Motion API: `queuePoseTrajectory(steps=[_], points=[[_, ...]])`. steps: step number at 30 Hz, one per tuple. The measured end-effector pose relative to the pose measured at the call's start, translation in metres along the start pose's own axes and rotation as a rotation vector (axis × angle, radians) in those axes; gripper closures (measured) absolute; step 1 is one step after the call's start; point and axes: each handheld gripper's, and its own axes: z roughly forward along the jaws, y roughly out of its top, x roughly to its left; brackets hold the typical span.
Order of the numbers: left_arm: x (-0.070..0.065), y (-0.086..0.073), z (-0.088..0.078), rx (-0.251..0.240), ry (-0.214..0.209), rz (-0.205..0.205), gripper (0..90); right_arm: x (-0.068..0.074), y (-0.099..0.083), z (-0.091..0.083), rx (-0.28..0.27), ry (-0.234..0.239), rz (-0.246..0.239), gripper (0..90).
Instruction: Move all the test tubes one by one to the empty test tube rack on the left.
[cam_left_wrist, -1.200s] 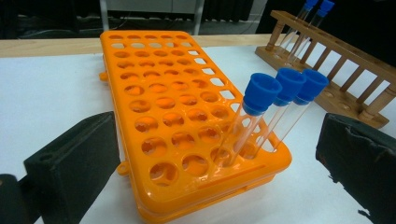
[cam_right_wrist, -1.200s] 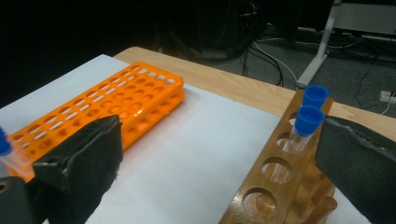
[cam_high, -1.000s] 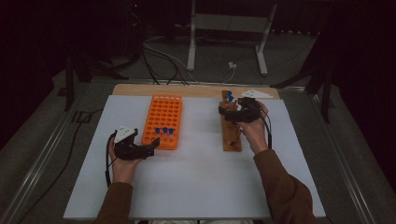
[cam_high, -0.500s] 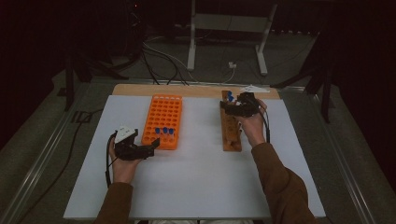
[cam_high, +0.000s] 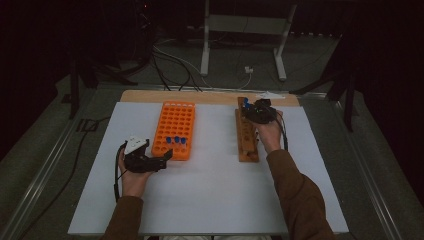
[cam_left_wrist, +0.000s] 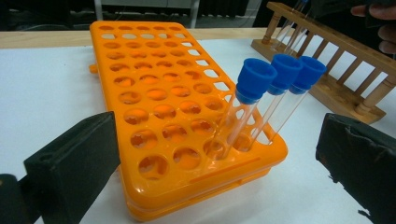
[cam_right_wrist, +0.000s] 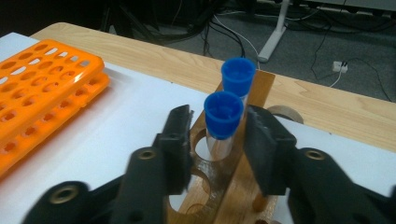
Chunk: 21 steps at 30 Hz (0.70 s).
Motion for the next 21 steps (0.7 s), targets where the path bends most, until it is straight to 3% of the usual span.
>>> queuePoseTrajectory(steps=[9, 21], points=[[-0.0006, -0.0009, 0.0009, 0.001, -0.002, -0.002, 0.6, 0.0033, 0.0029, 0.0075, 0.017, -0.033, -0.019, 74.6], [-0.0008, -0.0016, 0.0018, 0.001, -0.001, -0.002, 0.6, 0.008, 0.0033, 0.0093, 0.036, -0.055, -0.034, 76.1]])
